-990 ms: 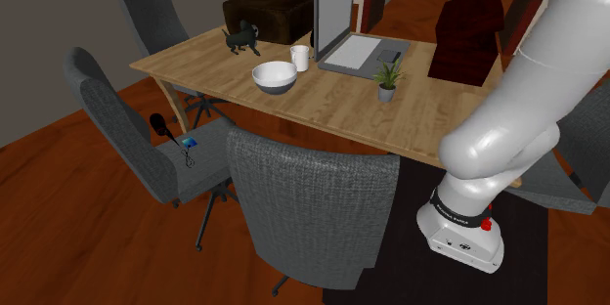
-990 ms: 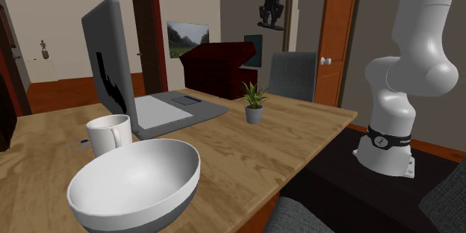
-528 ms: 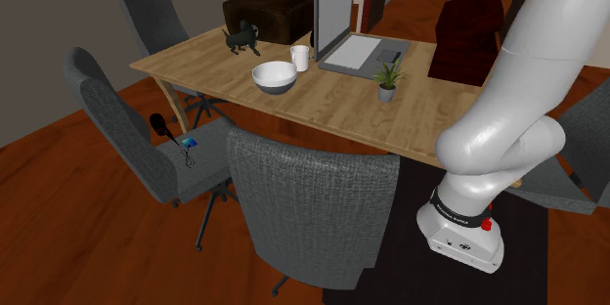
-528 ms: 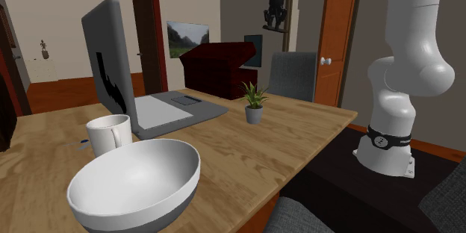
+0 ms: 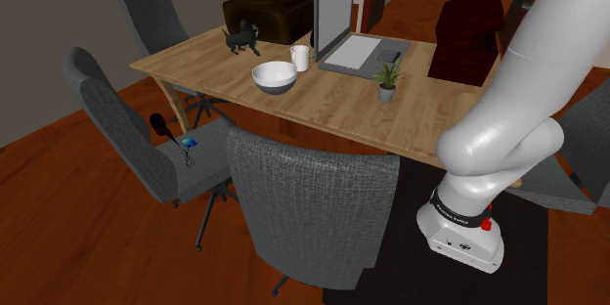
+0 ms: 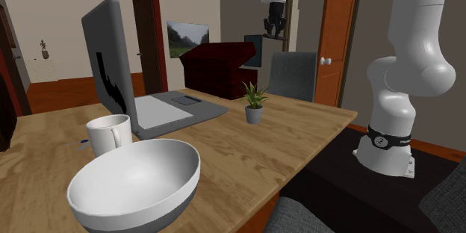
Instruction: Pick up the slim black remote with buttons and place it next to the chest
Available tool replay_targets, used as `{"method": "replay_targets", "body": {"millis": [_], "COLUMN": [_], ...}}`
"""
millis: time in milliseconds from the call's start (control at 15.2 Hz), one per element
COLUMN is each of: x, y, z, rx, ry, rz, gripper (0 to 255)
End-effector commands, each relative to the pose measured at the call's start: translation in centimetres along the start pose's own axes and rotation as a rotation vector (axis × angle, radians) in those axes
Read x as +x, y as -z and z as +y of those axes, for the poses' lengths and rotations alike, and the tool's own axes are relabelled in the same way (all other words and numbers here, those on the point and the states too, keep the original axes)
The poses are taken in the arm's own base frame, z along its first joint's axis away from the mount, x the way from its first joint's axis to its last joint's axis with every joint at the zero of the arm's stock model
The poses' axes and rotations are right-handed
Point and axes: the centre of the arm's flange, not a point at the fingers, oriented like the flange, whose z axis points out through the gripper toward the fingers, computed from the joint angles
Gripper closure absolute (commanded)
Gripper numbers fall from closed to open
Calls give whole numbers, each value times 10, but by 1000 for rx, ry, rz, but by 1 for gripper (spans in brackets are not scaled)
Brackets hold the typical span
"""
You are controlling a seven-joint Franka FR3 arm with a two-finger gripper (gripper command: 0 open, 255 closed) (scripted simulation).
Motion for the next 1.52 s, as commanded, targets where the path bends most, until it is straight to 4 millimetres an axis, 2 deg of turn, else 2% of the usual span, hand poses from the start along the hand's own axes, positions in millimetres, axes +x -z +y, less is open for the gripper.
{"method": "replay_targets", "body": {"millis": [0, 1452], "x": [1, 0], "y": [-11, -126], "z": [-1, -10], "rx": [0, 0], "ry": [0, 0], "rz": [0, 0], "gripper": [255, 255]}}
